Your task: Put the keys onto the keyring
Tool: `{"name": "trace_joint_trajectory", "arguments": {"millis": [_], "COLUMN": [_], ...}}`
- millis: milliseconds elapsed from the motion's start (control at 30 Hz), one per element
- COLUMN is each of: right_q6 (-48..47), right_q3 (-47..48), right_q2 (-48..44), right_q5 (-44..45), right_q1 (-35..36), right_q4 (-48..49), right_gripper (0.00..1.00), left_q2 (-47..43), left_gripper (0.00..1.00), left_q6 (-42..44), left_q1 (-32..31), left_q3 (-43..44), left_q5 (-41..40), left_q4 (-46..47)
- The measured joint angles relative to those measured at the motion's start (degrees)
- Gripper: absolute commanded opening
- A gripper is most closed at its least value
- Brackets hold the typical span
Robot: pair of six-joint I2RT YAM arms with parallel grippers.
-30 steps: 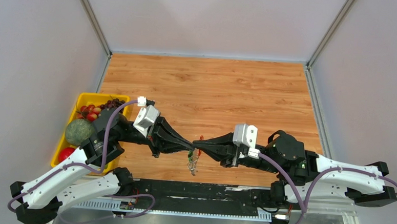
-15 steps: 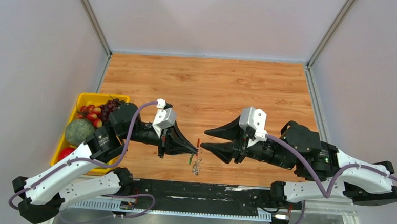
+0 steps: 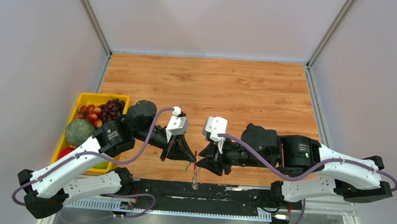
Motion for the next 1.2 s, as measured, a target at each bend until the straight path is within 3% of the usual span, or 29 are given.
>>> {"name": "trace_joint_trajectory", "arguments": {"millis": [400,767,1000,1133,1200], "right_q6": [3.2,3.2,3.2,3.1,2.9], "right_q3": [-0.8,-0.8,-0.8,-0.8,-0.8], "right_q2": [2.3,5.9,6.0,6.2,6.4], "right_q5": [-3.7,-8.1,-9.4,-9.5,-9.6], "right_q1": [-3.3,-5.7,-5.8,-5.9,-5.9], "right_q4": [-3.0,-3.0,-2.9,-2.8,-2.8], "right_gripper": [0.26,0.24,0.13,0.0,0.0], "left_q2": [0.0,-1.4,-1.5,-1.6,-1.8], "left_gripper": [0.0,0.0,0.0,0.0,0.0], "left_q6": [2.3,2.6,2.6,2.6,2.6], "left_q1": [0.0,-0.1,-0.1,-0.1,-0.1], "left_q3": [0.0,0.0,0.0,0.0,0.0], "left_q5": [0.5,0.6,0.6,0.6,0.6], "left_q4": [-3.4,-3.5,-3.5,-3.5,-4.0]}}
